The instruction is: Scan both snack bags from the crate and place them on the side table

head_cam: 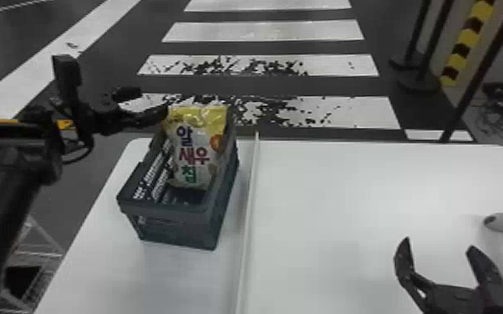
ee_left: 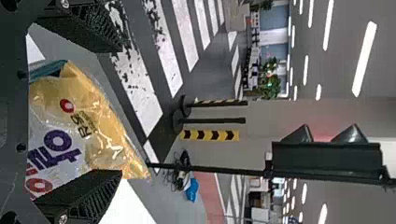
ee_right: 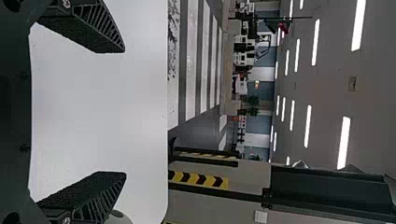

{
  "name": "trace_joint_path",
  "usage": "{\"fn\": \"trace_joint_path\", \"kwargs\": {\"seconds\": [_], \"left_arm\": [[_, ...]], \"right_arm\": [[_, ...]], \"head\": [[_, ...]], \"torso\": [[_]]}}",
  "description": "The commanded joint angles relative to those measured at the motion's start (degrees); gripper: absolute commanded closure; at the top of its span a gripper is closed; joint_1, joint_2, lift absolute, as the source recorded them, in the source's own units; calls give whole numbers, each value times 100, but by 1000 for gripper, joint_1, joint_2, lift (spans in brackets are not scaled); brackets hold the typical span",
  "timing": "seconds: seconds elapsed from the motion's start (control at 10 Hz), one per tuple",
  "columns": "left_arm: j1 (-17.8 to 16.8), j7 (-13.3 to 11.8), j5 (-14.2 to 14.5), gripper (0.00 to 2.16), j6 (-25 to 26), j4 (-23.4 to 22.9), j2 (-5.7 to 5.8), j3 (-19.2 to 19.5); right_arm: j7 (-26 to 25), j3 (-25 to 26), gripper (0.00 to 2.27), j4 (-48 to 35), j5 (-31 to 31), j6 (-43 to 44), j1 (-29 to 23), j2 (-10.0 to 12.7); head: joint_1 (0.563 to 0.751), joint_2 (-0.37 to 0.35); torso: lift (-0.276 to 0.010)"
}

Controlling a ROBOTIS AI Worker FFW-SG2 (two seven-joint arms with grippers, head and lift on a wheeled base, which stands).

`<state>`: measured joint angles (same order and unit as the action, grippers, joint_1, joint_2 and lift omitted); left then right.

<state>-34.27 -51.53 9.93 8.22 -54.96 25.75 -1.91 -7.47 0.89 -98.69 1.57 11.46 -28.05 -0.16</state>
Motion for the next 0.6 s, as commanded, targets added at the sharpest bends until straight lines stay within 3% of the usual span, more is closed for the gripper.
{"fn": "trace_joint_path", "kwargs": {"seconds": [0.0,0.2,0.5], "left_arm": [[-54,2,-273,66,0,82,-167,-143],[-63,169,-615,66,0,196,-377,-293],[-63,468,-721,63,0,257,-474,-433]], "right_arm": [[0,-1,49,-1,-16,0,-8,-1],[0,8,53,8,-25,18,-17,-10],[8,35,53,52,-69,35,-26,-19]], "head": [[695,72],[695,38],[695,13]], "torso": [[-95],[-95],[-95]]}}
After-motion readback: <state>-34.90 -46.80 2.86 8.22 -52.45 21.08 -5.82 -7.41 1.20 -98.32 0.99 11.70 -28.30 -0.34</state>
